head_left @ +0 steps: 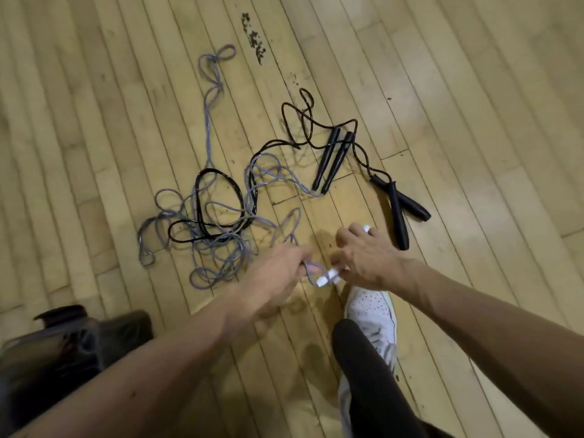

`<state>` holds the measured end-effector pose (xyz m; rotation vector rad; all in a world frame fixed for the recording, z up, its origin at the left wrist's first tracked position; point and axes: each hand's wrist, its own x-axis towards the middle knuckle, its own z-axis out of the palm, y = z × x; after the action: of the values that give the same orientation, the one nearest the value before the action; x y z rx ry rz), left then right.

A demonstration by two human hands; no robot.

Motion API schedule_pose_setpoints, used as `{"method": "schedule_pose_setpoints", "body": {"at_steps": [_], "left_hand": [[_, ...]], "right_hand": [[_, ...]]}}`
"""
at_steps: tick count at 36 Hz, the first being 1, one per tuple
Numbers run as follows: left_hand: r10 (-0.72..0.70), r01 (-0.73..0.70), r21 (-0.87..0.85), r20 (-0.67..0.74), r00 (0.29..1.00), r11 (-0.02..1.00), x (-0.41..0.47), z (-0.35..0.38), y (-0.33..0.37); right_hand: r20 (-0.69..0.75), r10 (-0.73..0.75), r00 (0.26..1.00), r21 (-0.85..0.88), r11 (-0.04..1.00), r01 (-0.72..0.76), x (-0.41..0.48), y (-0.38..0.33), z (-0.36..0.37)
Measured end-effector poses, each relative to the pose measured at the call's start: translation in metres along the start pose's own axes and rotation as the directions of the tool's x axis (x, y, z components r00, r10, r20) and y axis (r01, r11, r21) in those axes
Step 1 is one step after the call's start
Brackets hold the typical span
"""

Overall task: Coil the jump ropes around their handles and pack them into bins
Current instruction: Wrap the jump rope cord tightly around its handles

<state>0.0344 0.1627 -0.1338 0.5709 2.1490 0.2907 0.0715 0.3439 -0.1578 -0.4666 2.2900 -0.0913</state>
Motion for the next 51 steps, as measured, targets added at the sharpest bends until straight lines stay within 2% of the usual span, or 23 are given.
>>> {"method": "schedule_pose_setpoints", "body": {"at_steps": [3,5,7,10,13,15,18,22,25,28,29,33,35,39,42,44,46,48,51], "left_hand": [[0.045,-0.064,-0.185,-0.107,0.993,0.981,-0.04,-0.028,0.0],[-0.011,-0.059,-0.353,-0.194,0.981,0.934,-0.071,-0.05,0.006],[-0.032,-0.077,-0.411,-0.252,0.967,0.908,-0.098,-0.073,0.014],[-0.052,-0.129,-0.434,-0.382,0.923,0.892,-0.154,-0.12,0.029],[-0.111,-0.2,-0.492,-0.533,0.839,0.848,-0.232,-0.17,0.05],[-0.092,-0.258,-0.497,-0.576,0.812,0.828,-0.258,-0.191,0.06],[-0.064,-0.349,-0.45,-0.682,0.728,0.822,-0.328,-0.217,0.084],[0.005,-0.475,-0.315,-0.829,0.559,0.822,-0.426,-0.238,0.118],[0.01,-0.525,-0.246,-0.899,0.438,0.815,-0.482,-0.248,0.135],[0.011,-0.545,-0.186,-0.941,0.337,0.817,-0.525,-0.25,0.147],[0.01,-0.539,-0.169,-0.95,0.313,0.825,-0.535,-0.249,0.149],[-0.004,-0.442,-0.104,-0.975,0.22,0.891,-0.565,-0.231,0.148],[-0.089,-0.388,-0.181,-0.966,0.243,0.904,-0.565,-0.214,0.14],[-0.256,-0.408,-0.398,-0.897,0.36,0.822,-0.542,-0.169,0.115],[-0.369,-0.454,-0.543,-0.83,0.419,0.706,-0.524,-0.132,0.106],[-0.412,-0.466,-0.638,-0.762,0.5,0.614,-0.509,-0.111,0.102],[-0.407,-0.428,-0.721,-0.674,0.616,0.546,-0.495,-0.096,0.101],[-0.354,-0.405,-0.754,-0.619,0.701,0.516,-0.479,-0.084,0.097],[-0.323,-0.371,-0.741,-0.607,0.726,0.559,-0.449,-0.068,0.086]], "right_hand": [[0.124,-0.039,0.992,0.242,0.97,0.008,-0.026,-0.021,-0.039],[0.217,-0.07,0.974,0.447,0.894,-0.035,-0.049,-0.038,-0.069],[0.216,-0.13,0.968,0.563,0.826,-0.015,-0.067,-0.049,-0.096],[0.059,-0.193,0.979,0.609,0.785,0.118,-0.105,-0.072,-0.152],[-0.173,-0.217,0.961,0.647,0.71,0.276,-0.167,-0.113,-0.214],[-0.288,-0.139,0.948,0.694,0.652,0.306,-0.184,-0.127,-0.236],[-0.536,0.003,0.844,0.628,0.67,0.396,-0.231,-0.165,-0.272],[-0.752,-0.05,0.657,0.443,0.699,0.561,-0.299,-0.214,-0.301],[-0.805,-0.103,0.584,0.357,0.702,0.616,-0.34,-0.245,-0.311],[-0.821,-0.138,0.554,0.305,0.714,0.63,-0.379,-0.27,-0.314],[-0.814,-0.15,0.561,0.321,0.689,0.649,-0.389,-0.275,-0.314],[-0.7,-0.279,0.658,0.445,0.55,0.707,-0.422,-0.294,-0.305],[-0.644,-0.322,0.694,0.533,0.463,0.708,-0.426,-0.302,-0.294],[-0.567,-0.307,0.765,0.704,0.302,0.643,-0.414,-0.317,-0.266],[-0.489,-0.255,0.835,0.83,0.158,0.534,-0.392,-0.319,-0.242],[-0.418,-0.245,0.875,0.89,0.084,0.449,-0.374,-0.319,-0.226],[-0.371,-0.245,0.896,0.912,0.084,0.401,-0.36,-0.318,-0.212],[-0.32,-0.23,0.919,0.934,0.089,0.347,-0.345,-0.316,-0.198],[-0.261,-0.196,0.945,0.957,0.079,0.28,-0.319,-0.311,-0.179]]}}
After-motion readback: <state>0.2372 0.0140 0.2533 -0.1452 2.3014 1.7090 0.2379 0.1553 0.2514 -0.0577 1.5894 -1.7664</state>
